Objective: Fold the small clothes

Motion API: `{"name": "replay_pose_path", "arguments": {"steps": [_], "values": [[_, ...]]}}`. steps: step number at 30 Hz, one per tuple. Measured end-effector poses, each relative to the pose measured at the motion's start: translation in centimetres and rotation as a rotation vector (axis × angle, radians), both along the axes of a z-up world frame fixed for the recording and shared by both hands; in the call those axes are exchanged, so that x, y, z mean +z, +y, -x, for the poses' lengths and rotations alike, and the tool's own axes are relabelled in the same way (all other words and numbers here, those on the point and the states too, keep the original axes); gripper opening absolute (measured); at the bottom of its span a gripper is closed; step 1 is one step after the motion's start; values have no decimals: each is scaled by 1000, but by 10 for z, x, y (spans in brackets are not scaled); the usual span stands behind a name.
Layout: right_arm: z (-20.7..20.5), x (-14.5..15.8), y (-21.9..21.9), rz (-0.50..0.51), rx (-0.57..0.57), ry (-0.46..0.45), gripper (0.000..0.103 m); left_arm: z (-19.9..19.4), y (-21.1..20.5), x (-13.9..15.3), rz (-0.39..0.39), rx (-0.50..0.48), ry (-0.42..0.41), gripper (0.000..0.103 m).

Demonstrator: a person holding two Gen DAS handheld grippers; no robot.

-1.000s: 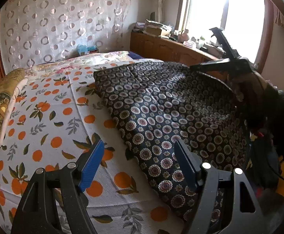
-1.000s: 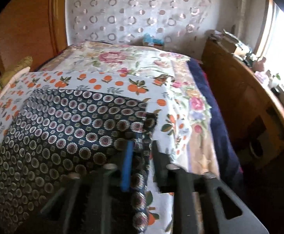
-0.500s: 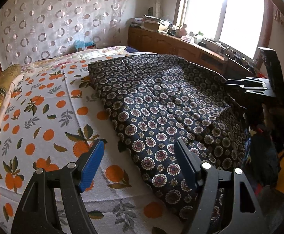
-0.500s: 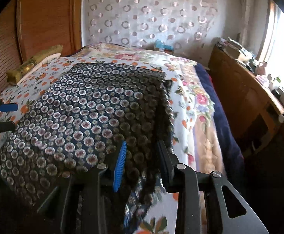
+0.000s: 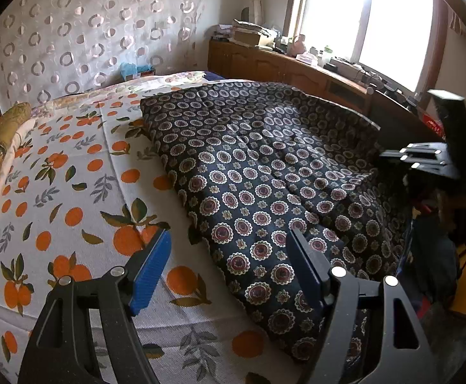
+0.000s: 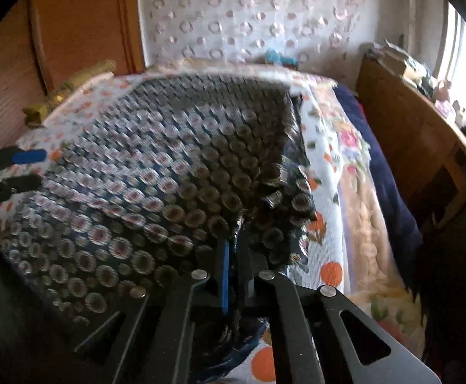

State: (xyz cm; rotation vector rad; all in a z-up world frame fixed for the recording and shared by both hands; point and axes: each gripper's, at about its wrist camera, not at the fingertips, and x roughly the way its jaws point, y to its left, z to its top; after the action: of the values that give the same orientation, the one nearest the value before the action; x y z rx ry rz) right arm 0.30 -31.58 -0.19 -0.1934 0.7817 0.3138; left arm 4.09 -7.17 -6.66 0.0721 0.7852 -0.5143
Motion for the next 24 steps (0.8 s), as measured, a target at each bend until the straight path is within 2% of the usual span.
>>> {"name": "replay_pose_path", "arguments": {"steps": [3, 6, 14, 17, 19, 21, 24], "values": [[11, 21, -9, -4, -26, -67, 2, 0, -2, -2, -5, -6, 12, 75], [17, 30, -23, -5, -58, -83, 2, 1, -4, -7, -16, -15, 27, 75], [14, 12, -30, 47, -118, -46, 3, 3, -9, -11, -28, -17, 39, 75], [12, 13, -25, 62, -128, -61, 21, 5, -9, -13, -26, -18, 44, 75], [13, 19, -21, 53, -119, -79, 61, 5, -10, -13, -31, -15, 43, 75], [16, 22, -15, 43, -115, -109, 68, 7, -10, -13, -29, -14, 42, 73], [21, 25, 0, 26, -87, -127, 69, 10, -10, -12, -19, -19, 45, 64]]}}
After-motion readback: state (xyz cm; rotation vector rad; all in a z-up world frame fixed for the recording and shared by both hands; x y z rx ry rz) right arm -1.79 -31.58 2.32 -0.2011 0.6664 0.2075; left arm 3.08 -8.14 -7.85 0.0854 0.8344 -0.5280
